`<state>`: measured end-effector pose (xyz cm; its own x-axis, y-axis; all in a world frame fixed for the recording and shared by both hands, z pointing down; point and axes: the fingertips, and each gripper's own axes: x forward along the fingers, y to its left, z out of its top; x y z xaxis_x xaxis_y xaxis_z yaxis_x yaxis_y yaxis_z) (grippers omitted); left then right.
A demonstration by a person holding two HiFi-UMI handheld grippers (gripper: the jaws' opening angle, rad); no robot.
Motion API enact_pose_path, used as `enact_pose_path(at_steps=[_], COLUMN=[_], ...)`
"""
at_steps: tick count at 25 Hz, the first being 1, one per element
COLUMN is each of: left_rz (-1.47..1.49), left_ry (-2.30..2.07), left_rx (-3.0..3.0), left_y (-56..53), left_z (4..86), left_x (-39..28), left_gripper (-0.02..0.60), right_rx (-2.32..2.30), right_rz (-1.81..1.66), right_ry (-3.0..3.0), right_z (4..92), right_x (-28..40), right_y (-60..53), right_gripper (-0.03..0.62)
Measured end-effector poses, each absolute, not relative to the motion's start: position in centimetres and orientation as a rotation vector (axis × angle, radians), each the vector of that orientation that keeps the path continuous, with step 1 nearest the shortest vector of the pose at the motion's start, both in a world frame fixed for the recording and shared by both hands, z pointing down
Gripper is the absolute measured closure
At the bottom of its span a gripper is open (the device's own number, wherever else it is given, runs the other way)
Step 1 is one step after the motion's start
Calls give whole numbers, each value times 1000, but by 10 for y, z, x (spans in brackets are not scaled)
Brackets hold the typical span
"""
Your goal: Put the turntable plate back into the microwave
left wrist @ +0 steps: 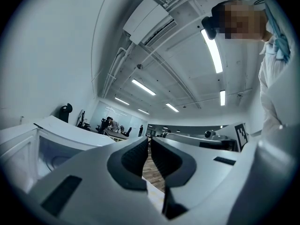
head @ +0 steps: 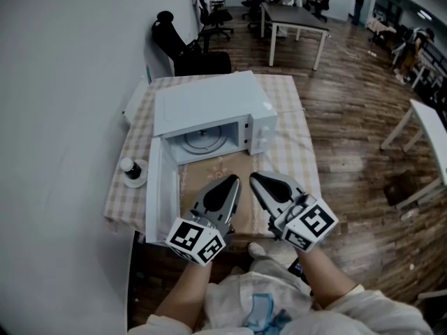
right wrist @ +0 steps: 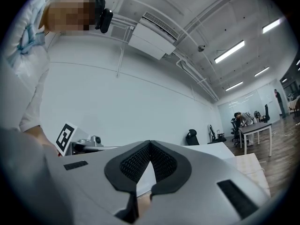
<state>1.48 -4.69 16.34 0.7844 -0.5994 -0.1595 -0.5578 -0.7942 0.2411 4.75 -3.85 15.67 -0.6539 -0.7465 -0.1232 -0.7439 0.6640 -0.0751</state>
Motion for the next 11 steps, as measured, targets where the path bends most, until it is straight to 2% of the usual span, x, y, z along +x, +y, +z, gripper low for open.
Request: enact_pose_path(at_steps=[11], left_rz=[-353], left_ry=[-913], left_rx=[2775], left_y=[-49], left_z=[171], left_x=[19], left_gripper=[565], right_rx=[-1235], right_rz=[-62], right_ry=[2727], right_z=[164], right_x=[52], right_y=[-40], right_gripper=[563])
